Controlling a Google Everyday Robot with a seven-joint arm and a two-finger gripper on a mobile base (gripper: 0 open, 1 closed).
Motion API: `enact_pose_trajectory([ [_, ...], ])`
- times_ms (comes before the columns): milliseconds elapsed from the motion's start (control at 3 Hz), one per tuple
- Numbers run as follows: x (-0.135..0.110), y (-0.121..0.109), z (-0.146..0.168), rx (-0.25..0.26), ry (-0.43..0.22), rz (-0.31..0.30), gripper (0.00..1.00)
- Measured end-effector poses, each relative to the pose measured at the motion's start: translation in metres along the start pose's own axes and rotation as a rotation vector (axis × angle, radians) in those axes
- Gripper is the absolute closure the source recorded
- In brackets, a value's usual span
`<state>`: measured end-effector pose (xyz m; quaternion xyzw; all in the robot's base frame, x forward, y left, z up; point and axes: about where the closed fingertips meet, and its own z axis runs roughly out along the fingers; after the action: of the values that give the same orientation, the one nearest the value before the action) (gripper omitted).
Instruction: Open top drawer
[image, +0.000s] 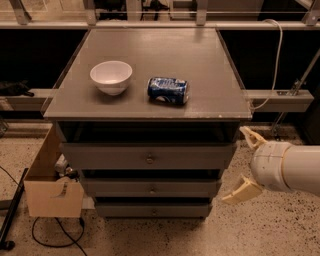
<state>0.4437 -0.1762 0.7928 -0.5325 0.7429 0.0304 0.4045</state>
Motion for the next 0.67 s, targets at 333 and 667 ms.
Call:
enact_pose_trajectory([
  [333, -0.002, 0.004, 0.005, -0.010, 0.011, -0.013, 0.00],
  [667, -0.003, 0.008, 0.020, -0.024, 0.033, -0.031, 0.00],
])
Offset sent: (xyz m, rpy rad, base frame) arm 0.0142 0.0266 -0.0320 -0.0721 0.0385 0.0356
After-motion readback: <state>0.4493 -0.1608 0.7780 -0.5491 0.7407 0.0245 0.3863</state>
